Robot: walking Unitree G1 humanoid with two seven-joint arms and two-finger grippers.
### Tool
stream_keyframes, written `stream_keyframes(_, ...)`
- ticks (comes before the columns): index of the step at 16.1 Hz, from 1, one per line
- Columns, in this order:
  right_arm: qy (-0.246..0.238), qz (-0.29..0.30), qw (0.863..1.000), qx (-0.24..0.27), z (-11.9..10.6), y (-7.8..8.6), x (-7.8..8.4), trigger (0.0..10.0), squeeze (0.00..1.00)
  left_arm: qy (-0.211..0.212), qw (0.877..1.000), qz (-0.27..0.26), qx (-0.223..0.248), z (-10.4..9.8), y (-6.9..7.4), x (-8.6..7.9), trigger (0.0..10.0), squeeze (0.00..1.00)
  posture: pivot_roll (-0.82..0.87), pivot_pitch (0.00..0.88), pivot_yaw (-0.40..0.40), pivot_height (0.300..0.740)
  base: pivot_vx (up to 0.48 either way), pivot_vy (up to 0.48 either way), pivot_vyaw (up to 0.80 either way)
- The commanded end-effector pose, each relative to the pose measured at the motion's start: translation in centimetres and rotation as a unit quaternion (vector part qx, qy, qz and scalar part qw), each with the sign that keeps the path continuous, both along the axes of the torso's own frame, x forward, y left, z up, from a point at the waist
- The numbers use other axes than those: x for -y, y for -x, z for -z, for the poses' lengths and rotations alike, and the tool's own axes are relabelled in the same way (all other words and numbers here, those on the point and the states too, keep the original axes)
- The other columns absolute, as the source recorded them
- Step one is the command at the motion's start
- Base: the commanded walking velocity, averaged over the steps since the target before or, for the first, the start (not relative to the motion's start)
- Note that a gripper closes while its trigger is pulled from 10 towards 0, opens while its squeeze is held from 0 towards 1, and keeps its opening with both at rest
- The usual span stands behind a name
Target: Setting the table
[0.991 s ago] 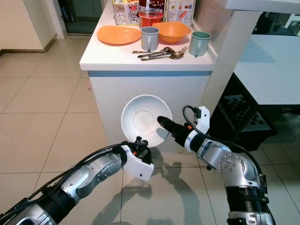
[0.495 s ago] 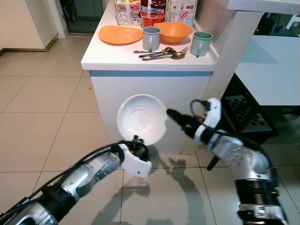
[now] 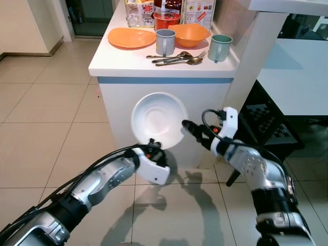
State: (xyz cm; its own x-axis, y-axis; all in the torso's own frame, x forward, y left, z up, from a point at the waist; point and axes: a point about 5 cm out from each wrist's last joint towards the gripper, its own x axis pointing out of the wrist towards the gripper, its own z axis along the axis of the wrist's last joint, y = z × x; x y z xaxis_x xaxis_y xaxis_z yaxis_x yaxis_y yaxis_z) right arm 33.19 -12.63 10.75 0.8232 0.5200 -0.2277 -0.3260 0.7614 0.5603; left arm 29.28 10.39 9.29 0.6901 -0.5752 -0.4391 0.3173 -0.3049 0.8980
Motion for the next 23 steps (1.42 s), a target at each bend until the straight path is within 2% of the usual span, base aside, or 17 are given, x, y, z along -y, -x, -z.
stream_keyframes(1,0.007,0.009,1.0,0.002,0.0,-0.5,0.1,10.0,0.0,0.007,0.999,0.024,0.023,-1.1,-0.1,1.0,10.0,0.0,0.09,0.0,-0.058,0.74,0.0,0.0,0.0)
stream_keyframes(4,0.005,0.012,1.0,0.002,0.0,-1.0,0.1,10.0,0.0,0.006,0.999,0.031,0.025,-1.2,-0.1,1.3,10.0,0.0,0.09,0.0,-0.061,0.74,0.0,0.0,0.0)
stream_keyframes(5,-0.004,0.014,1.0,0.007,-0.2,-1.3,0.1,3.1,0.0,0.006,0.999,0.031,0.025,-1.2,-0.2,1.3,10.0,0.0,0.09,0.0,-0.061,0.74,0.0,0.0,0.0)
stream_keyframes(6,-0.008,0.014,1.0,0.009,-0.2,-1.4,0.1,0.0,0.0,0.006,0.999,0.031,0.025,-1.2,-0.2,1.3,10.0,0.0,0.09,0.0,-0.061,0.74,0.0,0.0,0.0)
stream_keyframes(23,-0.027,-0.004,1.0,0.014,0.1,-1.5,-0.4,0.0,0.0,0.0,0.999,0.029,0.02,-1.2,-0.5,1.3,10.0,0.0,0.09,0.0,-0.057,0.74,0.0,0.0,0.0)
